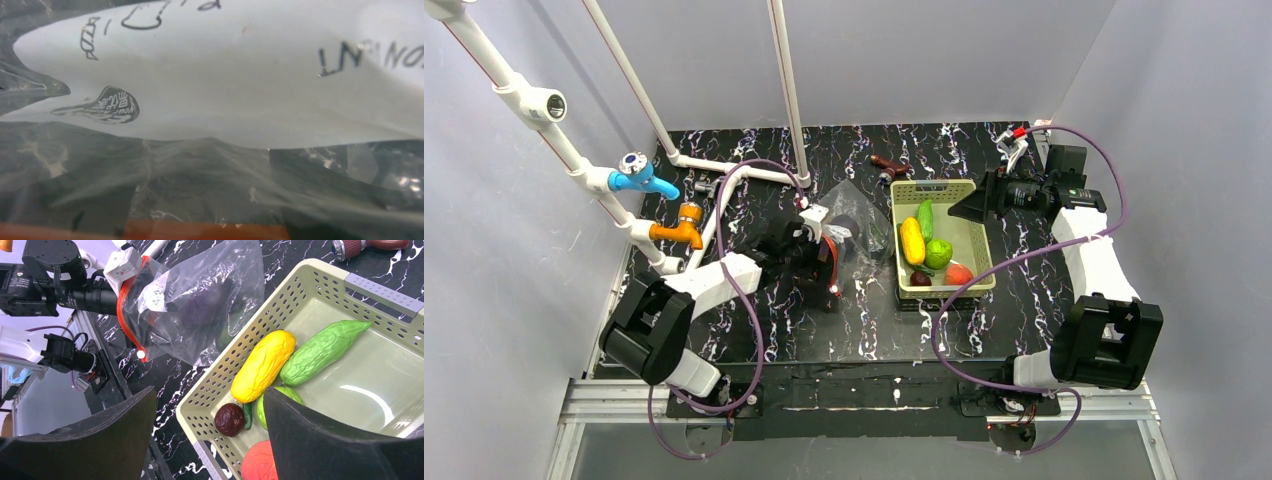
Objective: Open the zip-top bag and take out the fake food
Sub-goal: Pick up the fake vegetable from the zipper food storage bag.
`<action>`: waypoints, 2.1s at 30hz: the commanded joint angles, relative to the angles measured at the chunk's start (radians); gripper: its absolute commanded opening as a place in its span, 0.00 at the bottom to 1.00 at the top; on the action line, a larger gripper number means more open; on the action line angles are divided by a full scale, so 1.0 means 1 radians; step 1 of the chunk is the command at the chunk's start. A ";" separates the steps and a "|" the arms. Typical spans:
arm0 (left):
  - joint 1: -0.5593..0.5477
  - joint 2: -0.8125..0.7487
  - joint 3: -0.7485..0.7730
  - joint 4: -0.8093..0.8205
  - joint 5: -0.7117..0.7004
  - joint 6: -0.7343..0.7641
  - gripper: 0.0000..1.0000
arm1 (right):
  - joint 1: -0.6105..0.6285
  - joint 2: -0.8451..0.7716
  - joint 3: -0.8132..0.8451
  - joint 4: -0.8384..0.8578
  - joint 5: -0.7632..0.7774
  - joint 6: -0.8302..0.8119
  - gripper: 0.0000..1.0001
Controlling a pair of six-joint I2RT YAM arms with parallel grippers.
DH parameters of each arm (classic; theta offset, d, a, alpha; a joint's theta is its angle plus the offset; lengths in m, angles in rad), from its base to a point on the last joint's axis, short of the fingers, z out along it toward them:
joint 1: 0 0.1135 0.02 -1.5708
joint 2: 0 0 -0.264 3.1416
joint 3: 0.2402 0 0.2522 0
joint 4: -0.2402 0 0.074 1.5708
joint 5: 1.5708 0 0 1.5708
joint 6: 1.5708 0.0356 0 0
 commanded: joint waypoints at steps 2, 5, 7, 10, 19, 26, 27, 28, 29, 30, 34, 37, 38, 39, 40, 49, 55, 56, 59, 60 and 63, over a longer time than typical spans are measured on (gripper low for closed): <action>0.005 -0.067 0.047 -0.204 0.085 -0.112 0.99 | 0.006 -0.010 0.016 0.010 -0.025 0.000 0.84; 0.005 -0.137 0.014 -0.205 0.054 -0.137 1.00 | 0.005 -0.012 0.016 0.010 -0.025 0.000 0.84; 0.005 -0.190 0.010 -0.252 0.038 -0.121 1.00 | 0.005 -0.012 0.016 0.010 -0.025 0.000 0.84; 0.005 -0.231 0.035 -0.340 0.015 -0.067 1.00 | 0.008 -0.007 0.016 0.010 0.513 0.000 0.84; 0.005 -0.206 -0.307 0.359 -0.138 -0.064 0.65 | 0.033 -0.006 0.019 0.006 0.513 0.000 0.84; 0.004 -0.186 -0.353 0.463 -0.111 -0.133 0.04 | 0.171 0.035 0.078 -0.152 0.513 -0.171 0.84; 0.004 -0.213 -0.356 0.444 -0.116 -0.154 0.00 | 0.202 0.044 0.096 -0.202 0.513 -0.230 0.84; 0.004 -0.254 -0.347 0.403 -0.117 -0.172 0.00 | 0.238 0.048 0.109 -0.245 0.513 -0.266 0.84; 0.004 -0.285 -0.331 0.338 -0.108 -0.185 0.14 | 0.275 0.047 0.117 -0.271 0.513 -0.266 0.84; 0.004 -0.323 -0.315 0.275 -0.100 -0.196 0.33 | 0.314 0.046 0.124 -0.296 0.513 -0.266 0.84; 0.008 -0.481 -0.301 0.090 -0.087 -0.264 0.77 | 0.447 0.028 0.148 -0.340 0.513 -0.266 0.84; 0.014 -0.570 -0.313 0.005 -0.074 -0.303 0.98 | 0.515 0.012 0.139 -0.325 0.513 -0.266 0.84; 0.017 -0.590 -0.311 -0.019 -0.058 -0.310 0.98 | 0.541 0.010 0.139 -0.323 0.513 -0.266 0.84; 0.017 -0.603 -0.308 -0.047 -0.042 -0.314 0.98 | 0.558 0.010 0.139 -0.325 0.513 -0.266 0.84; 0.018 -0.613 -0.306 -0.073 -0.027 -0.316 0.98 | 0.570 0.011 0.142 -0.326 0.782 -0.266 0.84; 0.021 -0.540 -0.263 -0.224 0.008 -0.362 0.98 | 0.741 0.062 0.198 -0.185 0.024 -0.266 0.84; 0.021 -0.542 -0.330 -0.069 0.035 -0.339 0.80 | 0.845 0.086 0.189 -0.085 0.134 -0.266 0.84; 0.021 -0.541 -0.332 -0.068 0.042 -0.333 0.79 | 0.852 0.104 0.192 -0.067 0.169 -0.266 0.84; 0.021 -0.543 -0.328 -0.080 0.065 -0.327 0.68 | 0.857 0.187 0.209 0.014 0.298 -0.423 0.84; 0.021 -0.549 -0.328 -0.080 0.069 -0.328 0.67 | 0.862 0.211 0.221 0.029 0.335 -0.466 0.84; 0.021 -0.565 -0.331 -0.072 0.084 -0.336 0.62 | 0.888 0.254 0.235 0.058 0.405 -0.469 0.84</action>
